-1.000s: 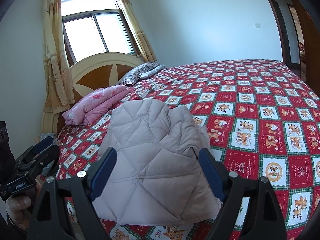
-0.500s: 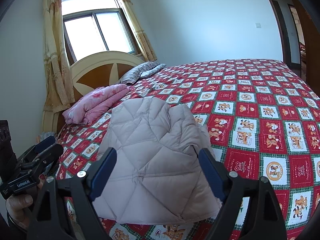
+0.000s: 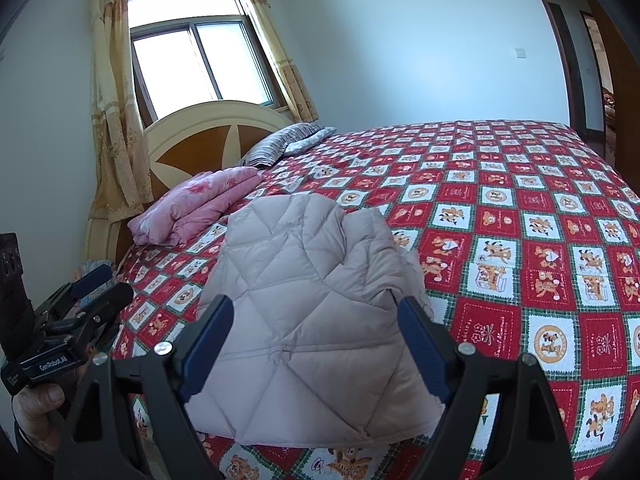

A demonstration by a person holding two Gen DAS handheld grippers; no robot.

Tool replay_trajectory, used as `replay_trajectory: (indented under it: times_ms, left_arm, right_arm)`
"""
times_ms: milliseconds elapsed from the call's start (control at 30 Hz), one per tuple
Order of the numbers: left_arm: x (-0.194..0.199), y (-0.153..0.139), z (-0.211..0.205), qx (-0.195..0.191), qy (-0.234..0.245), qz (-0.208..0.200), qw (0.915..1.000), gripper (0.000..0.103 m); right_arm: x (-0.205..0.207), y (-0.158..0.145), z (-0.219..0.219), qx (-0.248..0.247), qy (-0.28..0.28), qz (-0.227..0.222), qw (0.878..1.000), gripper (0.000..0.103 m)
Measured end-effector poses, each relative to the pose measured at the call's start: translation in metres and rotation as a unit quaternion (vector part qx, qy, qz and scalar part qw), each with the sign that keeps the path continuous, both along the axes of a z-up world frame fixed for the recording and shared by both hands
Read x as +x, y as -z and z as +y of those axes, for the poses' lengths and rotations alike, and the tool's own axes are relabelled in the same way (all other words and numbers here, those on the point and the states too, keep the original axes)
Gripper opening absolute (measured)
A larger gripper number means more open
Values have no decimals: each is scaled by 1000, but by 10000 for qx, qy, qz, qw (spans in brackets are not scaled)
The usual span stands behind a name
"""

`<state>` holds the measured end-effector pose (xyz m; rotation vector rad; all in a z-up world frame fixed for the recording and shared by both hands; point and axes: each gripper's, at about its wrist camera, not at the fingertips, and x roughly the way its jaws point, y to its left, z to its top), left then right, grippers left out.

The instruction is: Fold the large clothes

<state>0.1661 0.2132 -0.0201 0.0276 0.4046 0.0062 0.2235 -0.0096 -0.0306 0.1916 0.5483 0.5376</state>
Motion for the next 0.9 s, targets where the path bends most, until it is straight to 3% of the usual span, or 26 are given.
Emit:
replay_trajectory:
  times_ms: [267,633,900]
  left_arm:
    - [-1,-4,6,-277,-70,-81,9996,98]
    - [-12,-9,5,-117,-321,-495,9982,102]
    - [-11,-7,1,4,-363,-501,9981,102]
  right_arm:
    - [0,0,2,-34,-39,14,10000,87]
    - [0,4,6,-119,-163,51,9998,87]
    - [0,4,6,-139,-168,60,9997,87]
